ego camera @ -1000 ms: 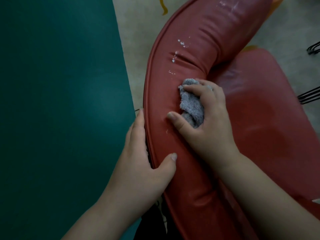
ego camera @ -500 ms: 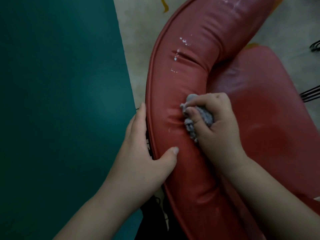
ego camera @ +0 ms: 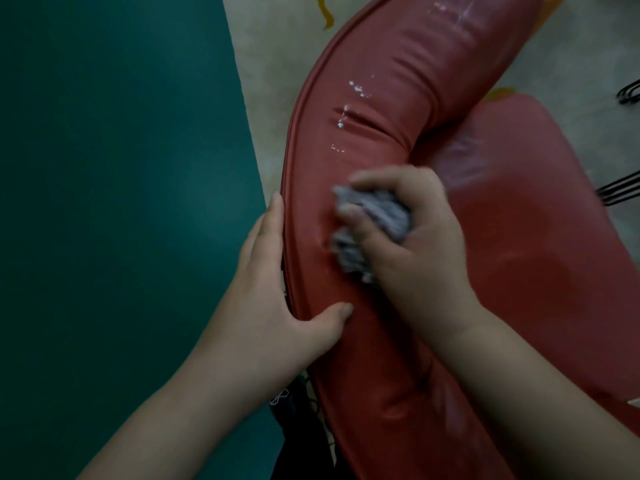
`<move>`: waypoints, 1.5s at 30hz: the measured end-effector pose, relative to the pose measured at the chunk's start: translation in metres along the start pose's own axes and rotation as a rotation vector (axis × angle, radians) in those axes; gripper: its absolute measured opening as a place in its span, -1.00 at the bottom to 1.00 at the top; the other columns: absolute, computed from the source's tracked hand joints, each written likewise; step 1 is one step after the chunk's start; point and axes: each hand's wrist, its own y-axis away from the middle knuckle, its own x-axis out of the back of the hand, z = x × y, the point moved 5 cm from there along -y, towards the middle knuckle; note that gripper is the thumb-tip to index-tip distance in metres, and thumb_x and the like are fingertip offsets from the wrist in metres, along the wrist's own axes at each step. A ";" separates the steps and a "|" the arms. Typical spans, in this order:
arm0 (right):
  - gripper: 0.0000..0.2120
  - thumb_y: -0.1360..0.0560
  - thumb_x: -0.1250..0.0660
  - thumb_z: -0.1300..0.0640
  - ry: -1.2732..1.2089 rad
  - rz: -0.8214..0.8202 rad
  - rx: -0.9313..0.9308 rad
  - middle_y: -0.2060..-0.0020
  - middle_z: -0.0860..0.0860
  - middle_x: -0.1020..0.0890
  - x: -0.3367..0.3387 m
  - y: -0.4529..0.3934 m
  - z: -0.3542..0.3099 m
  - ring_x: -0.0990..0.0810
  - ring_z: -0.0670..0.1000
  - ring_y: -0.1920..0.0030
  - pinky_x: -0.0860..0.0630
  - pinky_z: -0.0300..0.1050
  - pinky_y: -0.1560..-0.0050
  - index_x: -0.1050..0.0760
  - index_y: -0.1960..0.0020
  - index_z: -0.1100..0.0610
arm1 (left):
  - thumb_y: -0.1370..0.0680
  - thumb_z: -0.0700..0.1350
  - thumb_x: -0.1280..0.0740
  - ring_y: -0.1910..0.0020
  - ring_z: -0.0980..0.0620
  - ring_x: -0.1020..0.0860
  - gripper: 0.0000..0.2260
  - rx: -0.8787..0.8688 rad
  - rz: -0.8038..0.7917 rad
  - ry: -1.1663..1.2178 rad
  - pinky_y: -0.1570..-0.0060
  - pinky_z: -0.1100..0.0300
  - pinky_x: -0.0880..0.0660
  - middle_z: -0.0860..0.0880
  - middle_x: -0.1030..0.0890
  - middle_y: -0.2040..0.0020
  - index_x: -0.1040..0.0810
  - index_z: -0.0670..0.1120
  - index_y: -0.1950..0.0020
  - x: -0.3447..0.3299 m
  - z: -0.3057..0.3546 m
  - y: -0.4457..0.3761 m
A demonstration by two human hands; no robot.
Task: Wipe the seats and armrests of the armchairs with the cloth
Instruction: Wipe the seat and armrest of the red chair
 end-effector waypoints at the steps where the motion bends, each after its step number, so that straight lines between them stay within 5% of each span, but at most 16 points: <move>1: -0.74 -0.38 -0.48 -0.01 0.008 -0.058 0.056 0.05 0.08 -0.51 -0.011 -0.004 -0.009 -0.53 -0.07 0.00 -0.45 -0.27 -0.08 -0.53 -0.02 -0.01 | -0.20 0.14 -0.45 -0.39 0.45 -0.17 0.04 -0.007 0.006 -0.006 -0.28 0.58 -0.12 0.34 -0.09 -0.47 0.03 0.17 -0.57 0.000 -0.001 -0.001; 4: -0.67 -0.32 -0.54 0.00 0.062 -0.169 0.056 0.05 0.01 -0.44 -0.019 -0.003 -0.008 -0.50 -0.02 -0.02 -0.48 -0.11 -0.11 -0.59 -0.03 0.07 | -0.22 0.11 -0.50 -0.40 0.46 -0.15 0.04 -0.010 0.012 -0.017 -0.30 0.56 -0.10 0.30 -0.10 -0.49 0.05 0.19 -0.56 0.000 -0.001 -0.001; 8: -0.70 -0.31 -0.55 0.13 0.046 -0.133 -0.067 0.02 0.09 -0.47 0.012 0.005 0.015 -0.49 -0.16 -0.02 -0.38 -0.39 -0.11 -0.56 0.00 0.07 | -0.22 0.17 -0.47 -0.46 0.39 -0.07 0.06 0.013 -0.012 -0.013 -0.42 0.41 -0.08 0.32 -0.03 -0.52 0.16 0.29 -0.52 0.001 0.000 0.001; 11: -0.65 -0.29 -0.57 0.13 -0.024 -0.032 -0.018 0.03 0.10 -0.49 0.010 -0.006 0.002 -0.49 -0.21 0.02 -0.36 -0.46 -0.06 -0.50 0.02 -0.03 | -0.22 0.16 -0.48 -0.44 0.41 -0.09 0.05 0.006 0.002 -0.018 -0.34 0.55 -0.04 0.32 -0.07 -0.48 0.13 0.25 -0.53 0.001 0.004 0.000; 15: -0.63 -0.29 -0.56 0.04 0.029 -0.183 0.151 0.06 0.05 -0.45 -0.018 -0.007 -0.012 -0.49 -0.04 0.01 -0.46 -0.22 -0.07 -0.58 -0.03 0.11 | -0.22 0.15 -0.49 -0.40 0.41 -0.17 0.00 -0.007 0.031 -0.013 -0.30 0.57 -0.11 0.32 -0.15 -0.44 -0.01 0.17 -0.53 -0.001 0.005 -0.003; 20: -0.69 -0.33 -0.53 0.22 0.052 -0.007 -0.090 0.01 0.14 -0.52 0.029 0.005 0.051 -0.47 -0.34 0.02 -0.34 -0.51 -0.03 -0.49 0.04 0.00 | -0.19 0.21 -0.45 -0.39 0.45 -0.08 0.06 0.046 0.025 -0.027 -0.16 0.73 0.02 0.35 -0.08 -0.44 0.14 0.30 -0.53 0.004 0.004 -0.008; 22: -0.72 -0.36 -0.51 0.22 0.001 0.081 -0.238 -0.03 0.17 -0.57 0.036 0.003 0.064 -0.52 -0.30 0.03 -0.37 -0.47 -0.05 -0.48 0.11 -0.07 | -0.20 0.21 -0.45 -0.40 0.45 -0.06 0.05 0.042 0.022 -0.032 -0.13 0.75 0.03 0.34 -0.06 -0.47 0.14 0.30 -0.53 0.005 0.007 -0.014; 24: -0.77 -0.40 -0.48 0.11 -0.121 0.113 -0.238 -0.04 0.17 -0.58 0.023 -0.012 0.053 -0.58 -0.12 -0.01 -0.45 -0.30 -0.11 -0.49 0.09 -0.13 | -0.23 0.16 -0.47 -0.42 0.42 -0.07 0.04 0.021 0.020 -0.055 -0.21 0.69 0.02 0.30 -0.06 -0.51 0.10 0.26 -0.55 0.007 0.011 -0.020; 28: -0.78 -0.37 -0.46 0.00 -0.051 -0.020 0.078 0.03 0.03 -0.51 -0.011 -0.038 0.006 -0.54 0.02 -0.05 -0.46 -0.17 -0.14 -0.56 -0.01 -0.05 | -0.26 0.05 -0.52 -0.45 0.37 -0.08 0.02 -0.007 0.023 -0.089 -0.33 0.56 -0.02 0.23 -0.09 -0.54 0.04 0.18 -0.57 0.012 0.016 -0.033; 31: -0.76 -0.36 -0.50 0.25 -0.004 0.016 -0.014 0.03 0.13 -0.50 0.004 -0.027 0.033 -0.55 -0.07 -0.03 -0.44 -0.29 -0.10 -0.58 0.01 0.07 | -0.23 0.11 -0.51 -0.45 0.38 -0.09 0.05 -0.019 -0.009 -0.086 -0.32 0.58 -0.02 0.26 -0.08 -0.53 0.06 0.22 -0.56 0.015 0.013 -0.041; 34: -0.76 -0.37 -0.49 0.29 0.016 0.155 -0.228 0.05 0.13 -0.52 0.030 -0.016 0.059 -0.56 -0.14 0.04 -0.36 -0.52 0.00 -0.53 0.13 0.01 | -0.20 0.18 -0.49 -0.45 0.33 -0.17 0.06 -0.006 -0.053 -0.057 -0.44 0.28 -0.16 0.32 -0.08 -0.52 0.09 0.31 -0.53 0.019 0.011 -0.046; 37: -0.80 -0.42 -0.47 0.11 -0.036 0.260 -0.170 0.05 0.09 -0.57 0.020 -0.042 0.034 -0.57 -0.06 0.01 -0.40 -0.40 -0.06 -0.50 0.11 -0.13 | -0.21 0.15 -0.50 -0.39 0.27 -0.32 0.03 -0.022 -0.070 -0.029 -0.39 0.24 -0.29 0.31 -0.15 -0.50 0.05 0.32 -0.53 0.025 0.015 -0.059; 40: -0.84 -0.40 -0.41 -0.03 0.019 0.130 0.082 0.06 0.07 -0.53 -0.019 -0.081 -0.009 -0.54 -0.01 0.01 -0.45 -0.23 -0.08 -0.54 0.03 -0.08 | -0.25 0.04 -0.51 -0.20 0.39 -0.46 -0.02 -0.054 -0.066 0.014 -0.15 0.43 -0.43 0.25 -0.27 -0.46 -0.04 0.24 -0.55 0.033 0.016 -0.080; 42: -0.81 -0.36 -0.44 0.05 0.194 0.024 0.102 0.09 0.08 -0.47 -0.031 -0.088 -0.009 -0.50 0.06 0.04 -0.48 -0.07 -0.03 -0.60 0.03 0.03 | -0.26 0.05 -0.52 -0.26 0.34 -0.44 -0.01 -0.076 -0.097 0.004 -0.23 0.33 -0.43 0.24 -0.25 -0.47 -0.04 0.21 -0.56 0.037 0.017 -0.093; 45: -0.80 -0.35 -0.49 0.25 0.197 0.083 -0.063 0.08 0.07 -0.45 -0.008 -0.065 0.020 -0.53 0.04 0.05 -0.46 -0.15 0.00 -0.63 0.05 0.09 | -0.24 0.14 -0.53 -0.36 0.19 -0.39 0.02 -0.107 -0.192 -0.044 -0.35 0.10 -0.38 0.26 -0.20 -0.49 0.00 0.23 -0.56 0.043 0.016 -0.106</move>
